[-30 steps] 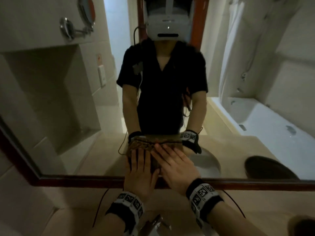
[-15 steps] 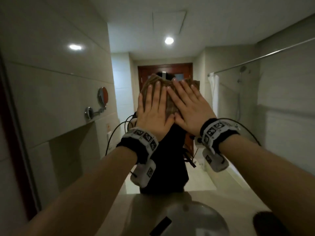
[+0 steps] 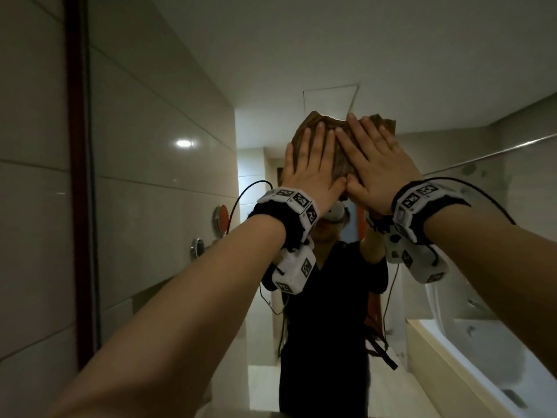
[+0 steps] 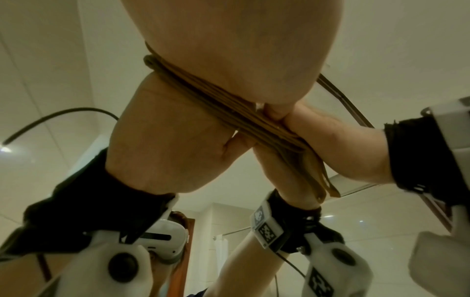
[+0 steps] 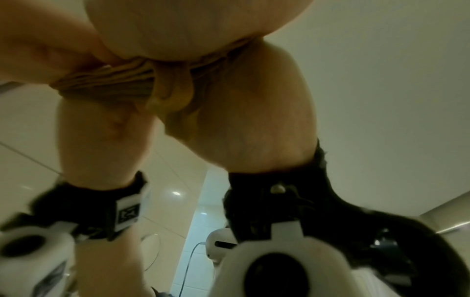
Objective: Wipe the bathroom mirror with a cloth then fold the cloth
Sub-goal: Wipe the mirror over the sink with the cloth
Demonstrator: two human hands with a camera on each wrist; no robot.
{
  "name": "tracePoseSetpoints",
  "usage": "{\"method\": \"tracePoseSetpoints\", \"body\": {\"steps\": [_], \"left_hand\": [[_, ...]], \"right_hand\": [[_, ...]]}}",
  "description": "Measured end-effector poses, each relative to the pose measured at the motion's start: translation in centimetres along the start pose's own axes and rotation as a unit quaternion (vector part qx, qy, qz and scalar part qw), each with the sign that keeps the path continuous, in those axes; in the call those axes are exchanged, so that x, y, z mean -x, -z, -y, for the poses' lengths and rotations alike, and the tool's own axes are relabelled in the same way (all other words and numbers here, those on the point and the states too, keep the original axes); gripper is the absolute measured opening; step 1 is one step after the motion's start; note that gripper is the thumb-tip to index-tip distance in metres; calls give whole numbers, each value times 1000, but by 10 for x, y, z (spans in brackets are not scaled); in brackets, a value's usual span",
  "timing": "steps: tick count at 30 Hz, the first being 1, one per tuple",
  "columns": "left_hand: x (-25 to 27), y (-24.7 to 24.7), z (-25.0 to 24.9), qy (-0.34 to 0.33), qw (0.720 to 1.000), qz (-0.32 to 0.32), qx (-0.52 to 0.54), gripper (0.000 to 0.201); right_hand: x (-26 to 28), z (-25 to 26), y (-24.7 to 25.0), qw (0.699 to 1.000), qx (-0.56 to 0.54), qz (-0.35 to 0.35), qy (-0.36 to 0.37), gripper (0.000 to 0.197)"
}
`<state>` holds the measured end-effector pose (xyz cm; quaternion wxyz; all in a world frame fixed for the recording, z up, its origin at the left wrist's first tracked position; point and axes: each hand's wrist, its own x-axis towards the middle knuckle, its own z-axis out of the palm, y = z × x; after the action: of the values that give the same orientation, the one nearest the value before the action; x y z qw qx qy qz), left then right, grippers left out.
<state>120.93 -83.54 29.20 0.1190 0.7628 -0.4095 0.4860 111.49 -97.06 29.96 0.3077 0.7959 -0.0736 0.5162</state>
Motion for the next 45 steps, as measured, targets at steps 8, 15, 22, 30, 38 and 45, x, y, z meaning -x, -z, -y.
{"method": "tracePoseSetpoints", "body": {"steps": [8, 15, 22, 30, 38, 45], "left_hand": [[1, -7, 1, -8, 1000, -15, -5, 75], [15, -20, -6, -11, 999, -48, 21, 72], [72, -51, -33, 27, 998, -38, 48, 73], [209, -123, -75, 60, 997, -2, 46, 73], [401, -221, -128, 159, 983, 83, 35, 73], [499, -265, -161, 157, 979, 131, -6, 77]], "right_hand": [[3, 4, -3, 1000, -1, -11, -15, 74], [19, 12, -4, 999, -15, -1, -28, 72], [73, 27, -14, 998, -47, 36, -7, 74], [199, 78, -42, 988, -126, 78, 47, 73], [373, 173, -99, 959, -204, 166, 106, 83], [486, 216, -125, 922, -235, 283, 120, 91]]}}
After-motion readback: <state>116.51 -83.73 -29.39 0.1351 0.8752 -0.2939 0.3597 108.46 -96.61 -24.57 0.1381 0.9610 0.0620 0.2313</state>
